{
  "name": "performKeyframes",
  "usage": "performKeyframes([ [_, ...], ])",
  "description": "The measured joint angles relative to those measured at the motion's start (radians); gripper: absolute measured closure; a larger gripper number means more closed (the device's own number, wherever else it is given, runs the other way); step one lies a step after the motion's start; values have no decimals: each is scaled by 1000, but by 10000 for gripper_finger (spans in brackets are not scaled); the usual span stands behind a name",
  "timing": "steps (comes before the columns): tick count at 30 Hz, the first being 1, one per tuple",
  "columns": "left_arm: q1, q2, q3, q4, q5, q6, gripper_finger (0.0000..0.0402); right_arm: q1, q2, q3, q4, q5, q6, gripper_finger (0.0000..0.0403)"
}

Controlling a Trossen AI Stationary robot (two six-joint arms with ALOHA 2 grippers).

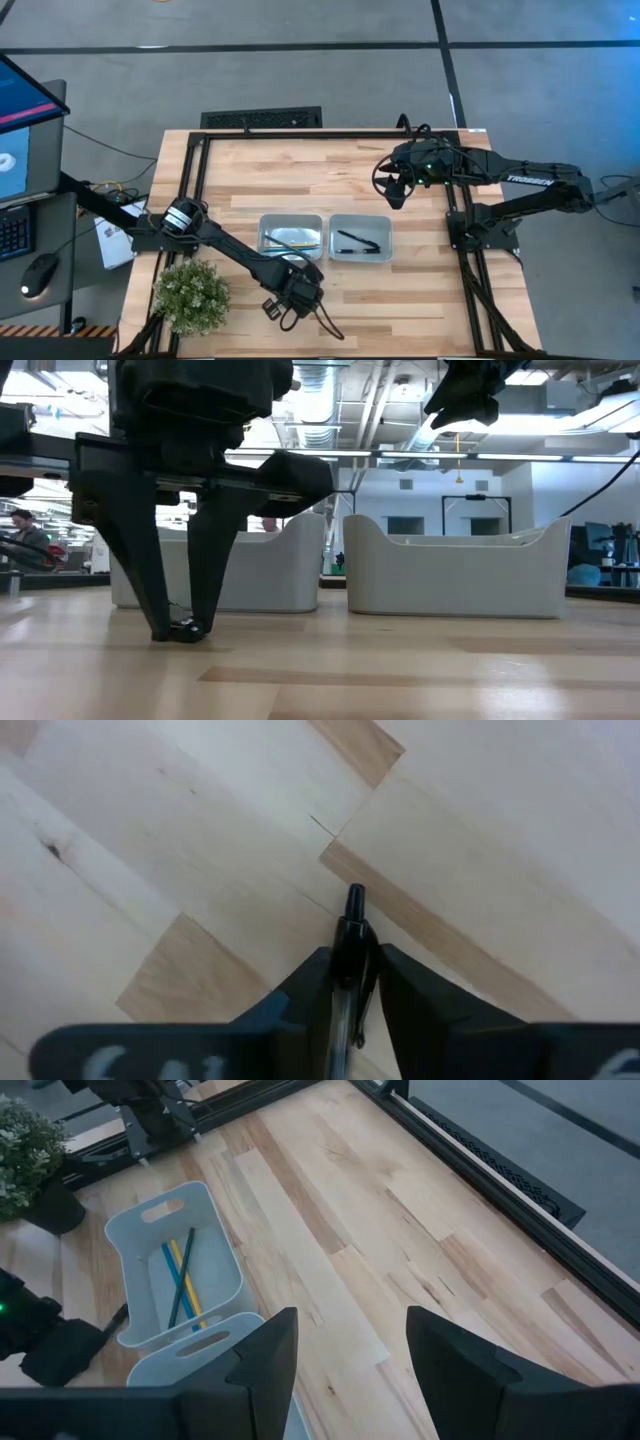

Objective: Sort pens & pencils
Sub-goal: Put the black pen into the right gray bin

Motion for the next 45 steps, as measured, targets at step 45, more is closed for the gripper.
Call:
performKeyframes([
  [45,149,2,399,-253,86,20,355,12,0,0,-2,0,88,193],
])
